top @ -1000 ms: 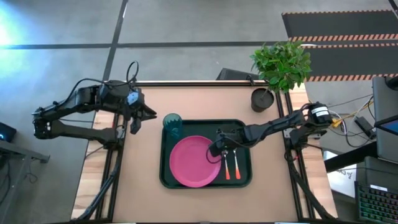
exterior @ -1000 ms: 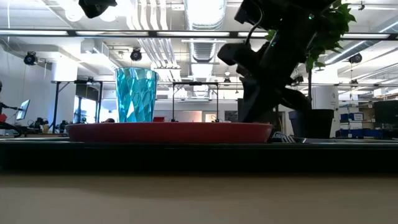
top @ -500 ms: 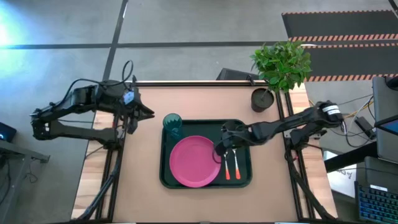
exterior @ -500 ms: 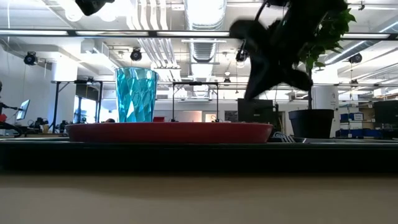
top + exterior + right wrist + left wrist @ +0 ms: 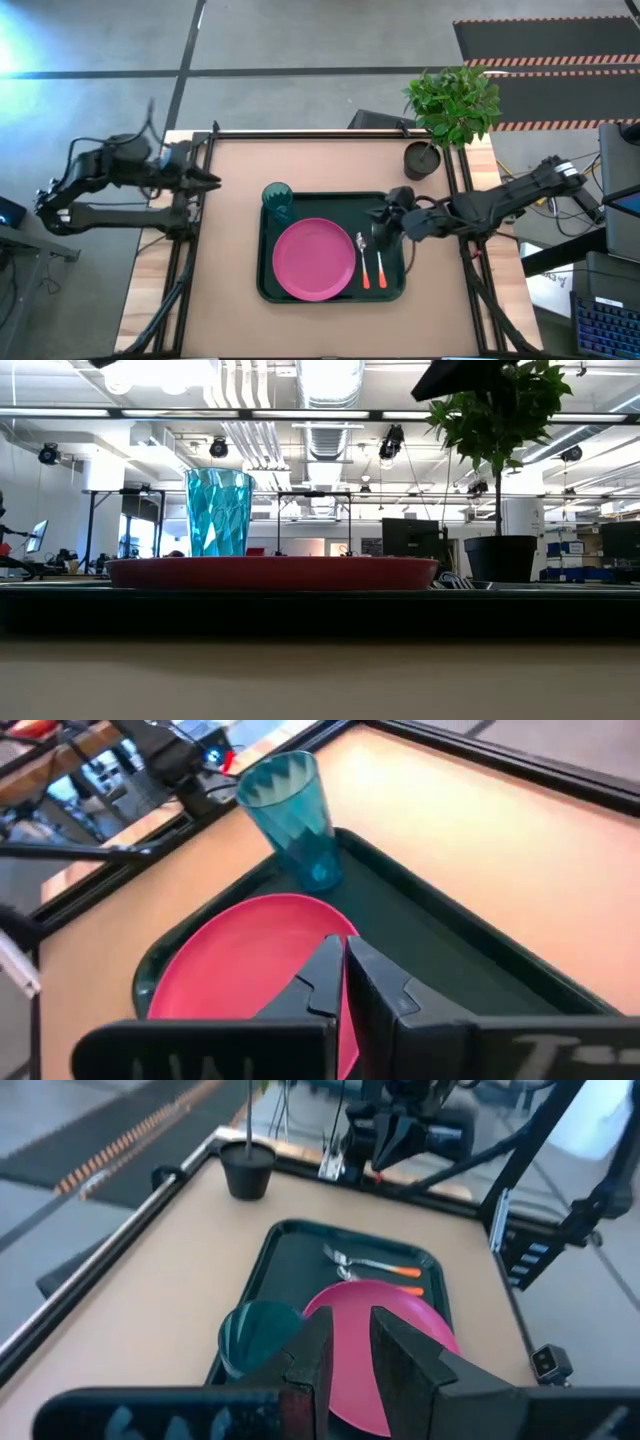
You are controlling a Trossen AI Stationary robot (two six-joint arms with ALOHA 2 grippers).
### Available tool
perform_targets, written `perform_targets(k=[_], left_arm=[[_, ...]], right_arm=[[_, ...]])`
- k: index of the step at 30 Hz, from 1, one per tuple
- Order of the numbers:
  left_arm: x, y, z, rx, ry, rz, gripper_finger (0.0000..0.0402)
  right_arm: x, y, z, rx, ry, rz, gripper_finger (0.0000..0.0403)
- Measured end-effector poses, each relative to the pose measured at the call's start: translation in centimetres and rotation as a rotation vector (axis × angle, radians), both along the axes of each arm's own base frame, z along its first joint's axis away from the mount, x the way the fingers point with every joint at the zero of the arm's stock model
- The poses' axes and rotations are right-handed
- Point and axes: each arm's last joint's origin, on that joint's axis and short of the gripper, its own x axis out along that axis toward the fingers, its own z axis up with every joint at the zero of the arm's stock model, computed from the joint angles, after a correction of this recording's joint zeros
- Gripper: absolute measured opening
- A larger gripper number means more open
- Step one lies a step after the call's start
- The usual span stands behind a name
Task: Pick and place plate/cup/fork/spoon on tray
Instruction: Adjust the black serving tray on the table
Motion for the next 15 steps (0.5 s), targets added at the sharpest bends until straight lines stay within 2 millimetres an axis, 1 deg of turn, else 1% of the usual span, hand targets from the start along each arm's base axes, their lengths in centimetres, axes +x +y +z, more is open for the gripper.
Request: perform_targets(k=[4,7,8,10,13,15], left_arm=[[-1.9,-0.4,-0.5,0.016,-0.047,-0.003,0.0052],[-3.2,-0.7,-1.1,0.024,-0.083,-0.002,0.0052],[-3.6,-0.8,-1.5,0.025,-0.088,-0.002,0.0052],[-4.2,-0.9,-2.2,0.026,-0.101,-0.001,0.0052],[-4.8,-1.0,-3.4,0.024,-0.12,0.001,0.0052],[-4.7,-1.0,-4.4,0.018,-0.101,-0.005,0.0052]], right_arm=[[-0.8,0.3,0.7,-0.047,-0.006,0.046,0.0009],[-1.5,0.2,1.3,-0.051,-0.02,0.053,0.0009],[-1.8,0.1,1.5,-0.04,-0.025,0.065,0.0009],[-2.4,0.1,2.2,0.039,-0.055,0.114,0.0009],[-3.0,0.2,3.2,0.114,-0.12,0.159,0.0009],[-3.3,0.5,3.9,0.085,-0.169,0.204,0.0009]])
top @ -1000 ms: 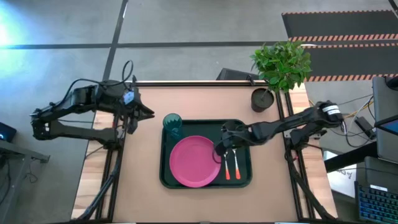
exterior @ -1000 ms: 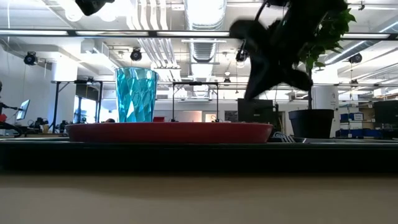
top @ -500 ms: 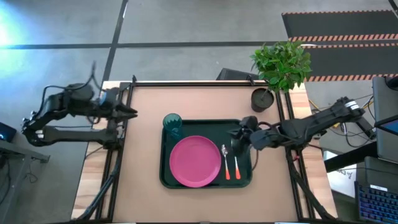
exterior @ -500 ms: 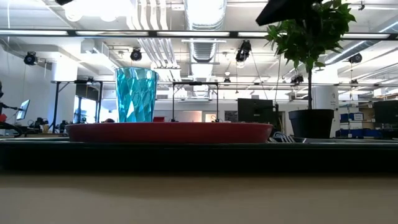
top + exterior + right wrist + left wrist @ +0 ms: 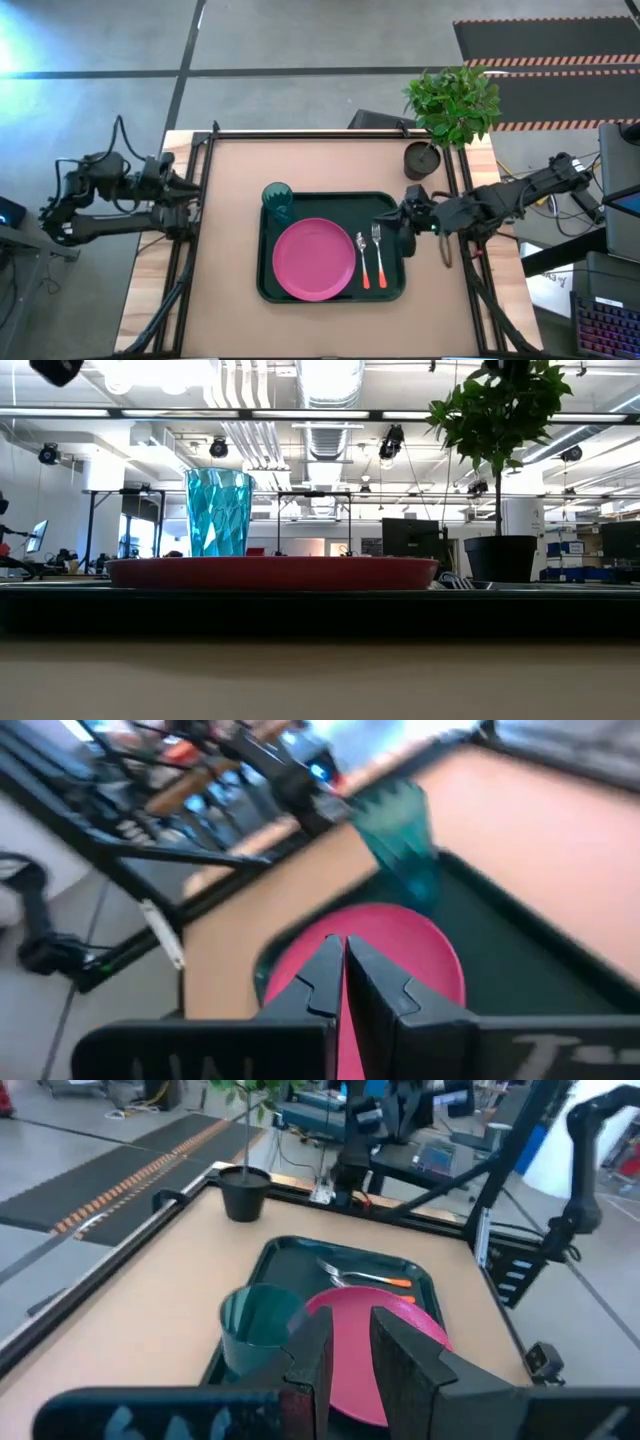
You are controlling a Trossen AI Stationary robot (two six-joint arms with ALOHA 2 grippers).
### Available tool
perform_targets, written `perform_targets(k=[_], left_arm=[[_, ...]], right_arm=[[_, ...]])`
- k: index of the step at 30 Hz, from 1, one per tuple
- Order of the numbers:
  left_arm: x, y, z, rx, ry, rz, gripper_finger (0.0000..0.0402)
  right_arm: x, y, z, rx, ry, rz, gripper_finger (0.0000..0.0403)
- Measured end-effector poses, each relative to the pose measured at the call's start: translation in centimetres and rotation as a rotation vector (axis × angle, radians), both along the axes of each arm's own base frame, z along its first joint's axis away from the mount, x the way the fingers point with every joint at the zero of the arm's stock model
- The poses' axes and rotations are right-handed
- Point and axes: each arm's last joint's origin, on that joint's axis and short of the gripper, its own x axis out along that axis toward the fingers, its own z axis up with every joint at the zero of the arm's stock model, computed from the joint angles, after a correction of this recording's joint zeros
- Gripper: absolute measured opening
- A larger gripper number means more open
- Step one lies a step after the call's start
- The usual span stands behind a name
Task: Pick and place plate/cup/fork/spoon on tray
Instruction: Adjust the black serving tray on the table
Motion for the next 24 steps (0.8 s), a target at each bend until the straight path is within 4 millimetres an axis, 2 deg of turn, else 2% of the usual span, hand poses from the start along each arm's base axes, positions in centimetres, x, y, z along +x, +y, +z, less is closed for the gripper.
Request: perform_targets(k=[2,7,9,17,24], left_arm=[[0.2,-0.1,-0.9,-0.002,-0.009,-0.037,0.0052],[0.1,-0.3,-2.7,0.017,-0.08,-0.127,0.0052],[-0.3,-0.4,-3.2,0.028,-0.116,-0.129,0.0052],[-2.4,-0.9,-4.7,0.08,-0.237,-0.129,0.0052],[-1.0,-0.6,-6.3,0.057,-0.16,-0.133,0.0052]], right_arm=[[-0.3,0.4,0.7,-0.056,-0.045,0.091,0.0009],[-1.1,2.2,2.0,-0.138,-0.171,0.518,0.0009],[-1.3,2.7,2.3,-0.168,-0.205,0.6,0.0009],[-1.9,2.7,2.2,-0.222,-0.209,0.635,0.0009],[-2.4,2.4,2.7,-0.243,-0.24,0.63,0.0009]])
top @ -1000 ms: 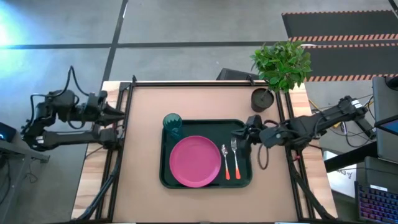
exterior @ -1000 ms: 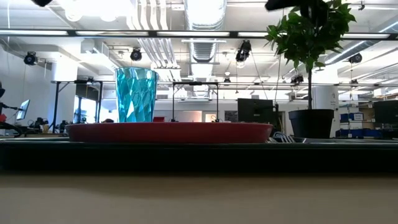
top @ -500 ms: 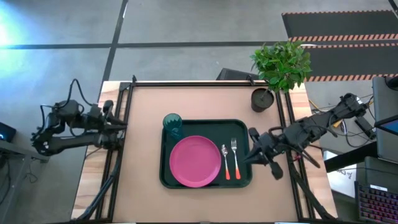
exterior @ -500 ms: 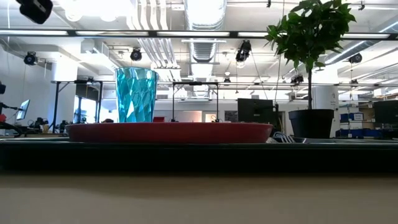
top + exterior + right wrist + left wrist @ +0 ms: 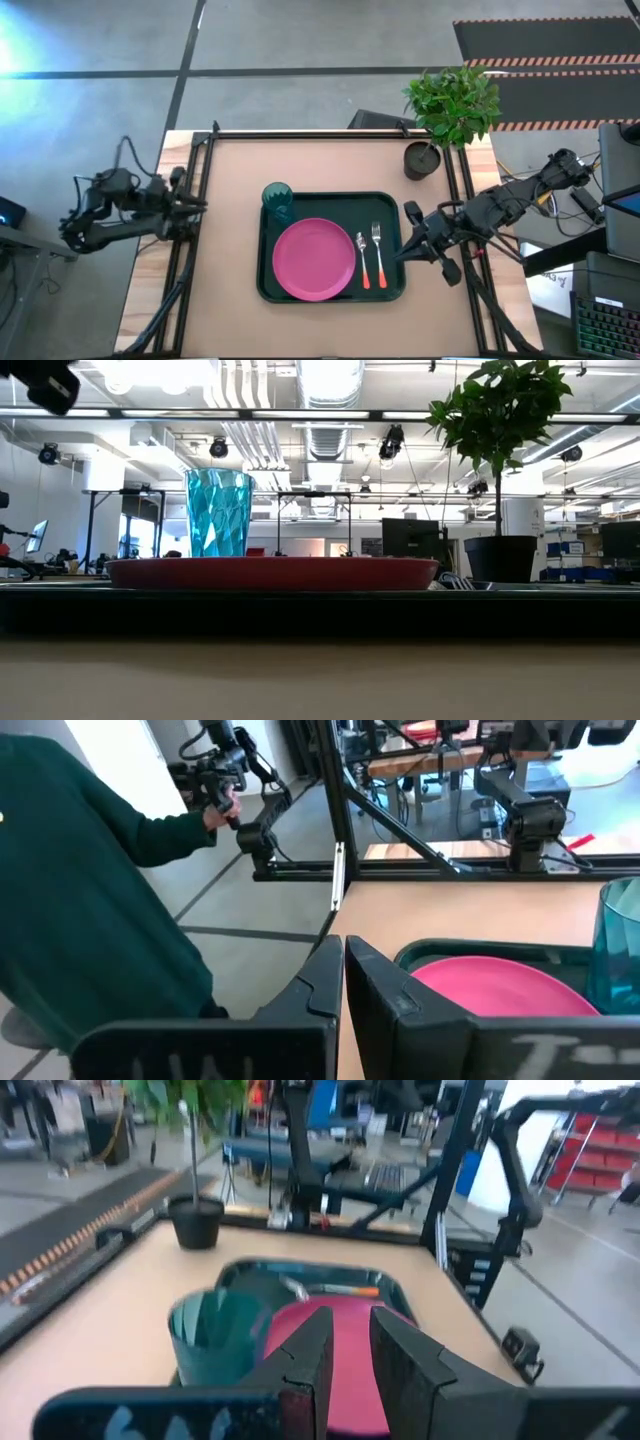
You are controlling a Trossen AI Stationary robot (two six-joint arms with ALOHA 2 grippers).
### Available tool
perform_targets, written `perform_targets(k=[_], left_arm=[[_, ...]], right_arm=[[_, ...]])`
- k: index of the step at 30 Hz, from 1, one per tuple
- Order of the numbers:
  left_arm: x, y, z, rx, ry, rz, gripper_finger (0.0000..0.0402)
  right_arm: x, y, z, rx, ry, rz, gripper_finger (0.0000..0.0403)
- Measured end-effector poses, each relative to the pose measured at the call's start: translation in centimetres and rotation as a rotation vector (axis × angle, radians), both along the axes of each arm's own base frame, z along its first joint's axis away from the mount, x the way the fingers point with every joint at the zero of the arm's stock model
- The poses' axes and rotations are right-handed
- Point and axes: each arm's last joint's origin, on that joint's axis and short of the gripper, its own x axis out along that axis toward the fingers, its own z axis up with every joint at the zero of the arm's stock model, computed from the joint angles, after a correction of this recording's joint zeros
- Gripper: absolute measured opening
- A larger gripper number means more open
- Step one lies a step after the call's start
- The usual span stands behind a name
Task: Pick and place plate/cup/fork/spoon on tray
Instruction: Adjust the black serving tray on the table
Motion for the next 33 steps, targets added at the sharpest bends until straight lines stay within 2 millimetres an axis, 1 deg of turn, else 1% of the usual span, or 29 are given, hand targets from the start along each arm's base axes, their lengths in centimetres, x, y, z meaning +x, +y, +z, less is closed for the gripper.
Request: perform_targets(k=[2,6,8,14,17,20,24,26,29,33], left_arm=[[0.5,0.1,-0.6,-0.015,0.012,0.001,0.0052],[1.1,0.2,-1.3,-0.039,-0.013,0.006,0.0052],[1.4,0.4,-1.7,-0.055,0.003,0.037,0.0052],[1.7,0.6,-1.9,-0.07,0.008,0.092,0.0052],[2.0,0.7,-2.0,-0.063,-0.031,0.093,0.0052],[3.4,1.0,-3.1,-0.055,-0.075,0.092,0.0052],[6.0,1.5,-6.7,-0.117,-0.098,0.081,0.0052],[6.8,1.5,-7.8,-0.143,-0.152,0.034,0.0052],[7.3,1.5,-8.3,-0.14,-0.202,-0.01,0.0052],[7.4,1.5,-8.9,-0.154,-0.184,-0.01,0.0052]], right_arm=[[0.0,0.0,-0.1,-0.006,0.0,-0.002,0.0009],[0.1,0.0,-0.4,-0.017,0.006,-0.014,0.0009],[0.2,0.0,-0.7,-0.019,0.008,-0.015,0.0009],[0.3,0.1,-1.5,-0.013,-0.004,-0.015,0.0009],[0.3,0.1,-1.6,-0.014,-0.002,-0.015,0.0009],[0.4,0.1,-1.6,-0.014,-0.003,-0.015,0.0009],[0.3,0.1,-1.6,-0.01,-0.002,-0.013,0.0009],[0.3,0.1,-1.6,0.007,0.006,-0.016,0.0009],[0.3,0.1,-1.6,0.038,0.021,-0.016,0.0009],[0.2,0.2,-1.5,0.069,0.035,-0.003,0.0009]])
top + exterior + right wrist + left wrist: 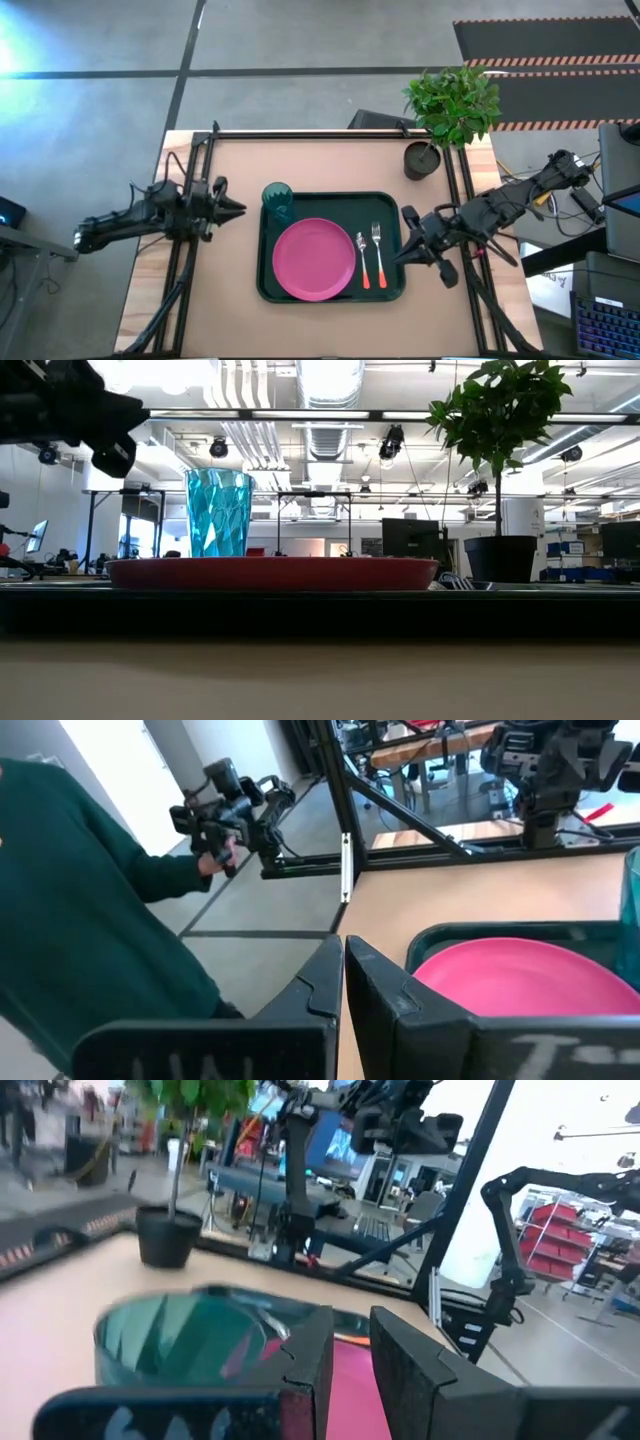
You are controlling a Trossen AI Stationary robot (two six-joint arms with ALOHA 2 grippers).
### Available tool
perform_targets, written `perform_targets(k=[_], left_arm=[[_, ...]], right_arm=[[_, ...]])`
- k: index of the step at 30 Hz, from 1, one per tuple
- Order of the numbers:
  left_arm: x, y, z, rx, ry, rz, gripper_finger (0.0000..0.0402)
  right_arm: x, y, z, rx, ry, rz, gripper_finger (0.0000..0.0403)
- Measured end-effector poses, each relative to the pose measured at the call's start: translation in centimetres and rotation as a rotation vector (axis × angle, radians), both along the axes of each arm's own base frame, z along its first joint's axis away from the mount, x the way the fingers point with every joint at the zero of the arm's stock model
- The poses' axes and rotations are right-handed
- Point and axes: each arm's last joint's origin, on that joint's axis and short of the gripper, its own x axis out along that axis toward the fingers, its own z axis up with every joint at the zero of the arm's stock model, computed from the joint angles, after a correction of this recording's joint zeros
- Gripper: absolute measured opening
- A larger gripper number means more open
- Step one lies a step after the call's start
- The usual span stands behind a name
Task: Pick and place plate/cup/fork/spoon on tray
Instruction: Adjust the black serving tray on the table
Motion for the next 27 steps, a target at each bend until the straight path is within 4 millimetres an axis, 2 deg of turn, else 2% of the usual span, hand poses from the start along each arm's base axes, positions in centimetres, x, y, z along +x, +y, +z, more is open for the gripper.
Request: perform_targets(k=[5,12,21,24,27], left_arm=[[0.4,-0.3,-1.4,-0.075,0.046,-0.046,0.0052],[0.8,-1.4,-2.1,-0.092,-0.015,-0.159,0.0052],[1.1,-1.8,-3.3,-0.074,0.089,-0.039,0.0052],[1.1,-1.7,-3.3,-0.064,0.093,-0.008,0.0052],[1.0,-1.7,-2.9,-0.032,0.079,-0.007,0.0052]], right_arm=[[-0.3,-0.1,0.2,0.02,-0.004,-0.002,0.0009],[-0.5,-0.3,0.5,0.024,-0.014,-0.003,0.0009],[-0.5,-0.3,0.3,0.019,0.002,-0.004,0.0009],[-0.7,-0.4,-0.4,0.051,0.101,-0.033,0.0009],[-1.0,-0.8,-1.8,0.136,0.295,-0.173,0.0009]])
